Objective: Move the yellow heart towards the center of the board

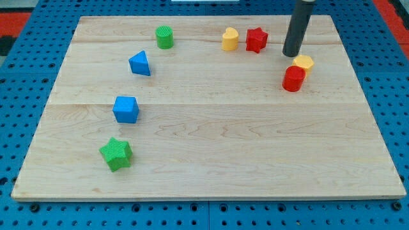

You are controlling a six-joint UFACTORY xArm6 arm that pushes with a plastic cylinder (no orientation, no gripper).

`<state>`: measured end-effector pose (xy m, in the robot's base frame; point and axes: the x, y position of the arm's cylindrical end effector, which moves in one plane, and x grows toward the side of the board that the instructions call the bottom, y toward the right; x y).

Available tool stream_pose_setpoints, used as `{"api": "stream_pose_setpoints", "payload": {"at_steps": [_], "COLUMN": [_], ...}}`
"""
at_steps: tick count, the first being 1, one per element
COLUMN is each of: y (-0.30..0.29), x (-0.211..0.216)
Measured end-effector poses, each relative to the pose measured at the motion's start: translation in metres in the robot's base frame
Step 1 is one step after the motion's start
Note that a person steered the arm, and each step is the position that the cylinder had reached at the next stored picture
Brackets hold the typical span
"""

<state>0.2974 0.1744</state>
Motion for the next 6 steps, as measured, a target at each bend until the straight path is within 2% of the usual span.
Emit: {"api": "stream_pose_setpoints", "payload": {"at_steps": [1,2,3,4,5,6], "y": [0.015,-0.033,-0.107,-0.128,-0.096,-0.090], "x": [-0.049,-0.096,-0.103,-0.053,-0.022,-0.002]}}
